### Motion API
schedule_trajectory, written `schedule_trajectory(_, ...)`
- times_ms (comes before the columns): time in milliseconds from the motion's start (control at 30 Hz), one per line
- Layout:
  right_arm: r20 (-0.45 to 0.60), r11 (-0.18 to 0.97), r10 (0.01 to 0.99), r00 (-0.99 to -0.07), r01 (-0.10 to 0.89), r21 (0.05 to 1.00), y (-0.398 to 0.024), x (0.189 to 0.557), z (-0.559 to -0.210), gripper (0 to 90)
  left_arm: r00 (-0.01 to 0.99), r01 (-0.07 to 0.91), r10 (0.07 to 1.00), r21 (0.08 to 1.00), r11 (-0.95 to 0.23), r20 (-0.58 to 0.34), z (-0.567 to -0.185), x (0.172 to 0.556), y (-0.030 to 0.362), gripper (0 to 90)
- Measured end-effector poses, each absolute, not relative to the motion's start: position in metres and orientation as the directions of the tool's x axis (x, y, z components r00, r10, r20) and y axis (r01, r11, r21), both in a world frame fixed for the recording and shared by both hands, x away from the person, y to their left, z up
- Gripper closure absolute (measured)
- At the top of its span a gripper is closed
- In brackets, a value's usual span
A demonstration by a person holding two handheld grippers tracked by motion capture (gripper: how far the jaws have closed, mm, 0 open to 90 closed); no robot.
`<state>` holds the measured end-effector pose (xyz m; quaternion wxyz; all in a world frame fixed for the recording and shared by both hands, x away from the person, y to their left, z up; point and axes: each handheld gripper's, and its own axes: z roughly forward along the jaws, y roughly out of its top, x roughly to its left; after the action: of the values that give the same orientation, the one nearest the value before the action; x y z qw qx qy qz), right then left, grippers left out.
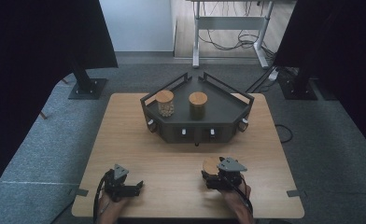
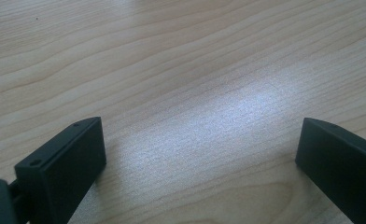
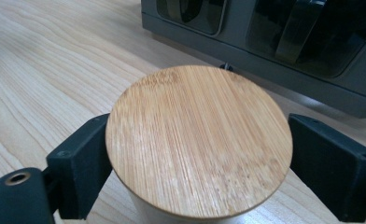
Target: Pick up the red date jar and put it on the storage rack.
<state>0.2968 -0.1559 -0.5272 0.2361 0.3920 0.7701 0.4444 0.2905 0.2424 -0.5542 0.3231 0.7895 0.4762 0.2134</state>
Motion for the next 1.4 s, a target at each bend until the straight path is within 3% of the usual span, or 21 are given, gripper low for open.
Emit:
schedule_trajectory(200, 0.01, 0.285, 0.808, -0.589, 0.405, 0.869, -0.158, 0.299, -0.531, 15.7, 0.456, 0.614, 0.89, 0.714, -0.337, 0.029, -0.554, 0.29, 0.242, 1.4)
schedule_trajectory(333, 0.021, 0.28, 0.798, -0.603, 0.401, 0.872, -0.158, 0.299, -0.531, 24.2, 0.456, 0.614, 0.89, 0.714, -0.337, 0.029, -0.554, 0.29, 0.242, 1.4)
schedule_trajectory(1400, 0.01, 0.275, 0.803, -0.596, 0.386, 0.881, -0.162, 0.298, -0.51, 24.7, 0.451, 0.615, 0.892, 0.713, -0.335, 0.03, -0.554, 0.29, 0.242, 1.4)
